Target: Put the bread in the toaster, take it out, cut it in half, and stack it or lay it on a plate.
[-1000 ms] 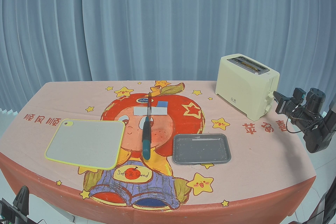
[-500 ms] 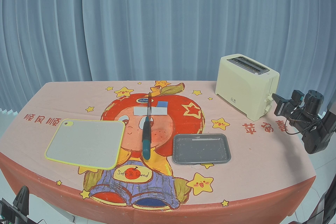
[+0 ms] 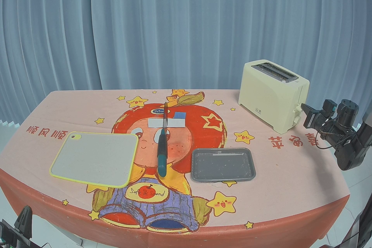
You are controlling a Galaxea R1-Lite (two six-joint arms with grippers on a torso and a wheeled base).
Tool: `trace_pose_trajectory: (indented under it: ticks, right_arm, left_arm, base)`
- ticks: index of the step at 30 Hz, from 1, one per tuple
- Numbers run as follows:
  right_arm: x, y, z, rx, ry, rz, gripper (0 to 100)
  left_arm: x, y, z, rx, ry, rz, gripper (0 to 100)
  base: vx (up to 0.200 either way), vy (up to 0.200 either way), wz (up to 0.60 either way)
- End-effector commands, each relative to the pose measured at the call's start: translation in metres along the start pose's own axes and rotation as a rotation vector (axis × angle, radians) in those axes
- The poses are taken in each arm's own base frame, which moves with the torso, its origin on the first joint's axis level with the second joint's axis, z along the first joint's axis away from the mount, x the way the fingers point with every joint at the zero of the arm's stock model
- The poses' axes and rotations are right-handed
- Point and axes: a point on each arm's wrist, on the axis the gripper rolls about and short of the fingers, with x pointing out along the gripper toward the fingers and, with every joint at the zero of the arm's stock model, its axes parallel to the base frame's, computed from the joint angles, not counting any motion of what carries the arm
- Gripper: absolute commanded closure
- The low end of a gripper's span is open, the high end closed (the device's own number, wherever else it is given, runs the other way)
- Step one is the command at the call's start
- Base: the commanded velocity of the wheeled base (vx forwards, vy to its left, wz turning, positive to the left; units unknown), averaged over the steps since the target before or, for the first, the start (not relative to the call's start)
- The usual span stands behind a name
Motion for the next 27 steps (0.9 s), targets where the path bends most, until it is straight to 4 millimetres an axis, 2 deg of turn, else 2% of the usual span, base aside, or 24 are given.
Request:
trace_pose_trajectory:
  ticks: [1, 6, 12, 19, 27]
  right_arm:
    - [-0.008, 0.005, 0.02, -0.014, -0.064, 0.011, 100]
    - [-0.01, 0.009, 0.028, -0.02, -0.096, 0.023, 100]
    - [-0.024, 0.015, 0.047, -0.031, -0.144, 0.032, 100]
    - [-0.02, 0.011, 0.043, -0.027, -0.133, 0.017, 100]
    - [-0.032, 0.014, 0.059, -0.042, -0.187, 0.023, 100]
  left_arm:
    - [0.0, 0.0, -0.005, -0.001, 0.0, 0.002, 100]
    - [0.0, 0.0, -0.005, 0.0, 0.002, 0.0, 100]
    - [0.0, 0.0, -0.005, 0.0, 0.0, 0.002, 100]
    - [0.0, 0.0, -0.005, 0.0, 0.002, 0.002, 100]
    - [0.0, 0.0, -0.005, -0.001, 0.0, 0.0, 100]
  base:
    - [0.0, 0.0, 0.0]
    - [0.0, 0.0, 0.0]
    - [0.0, 0.0, 0.0]
    - [0.0, 0.0, 0.0]
    - [0.0, 0.0, 0.0]
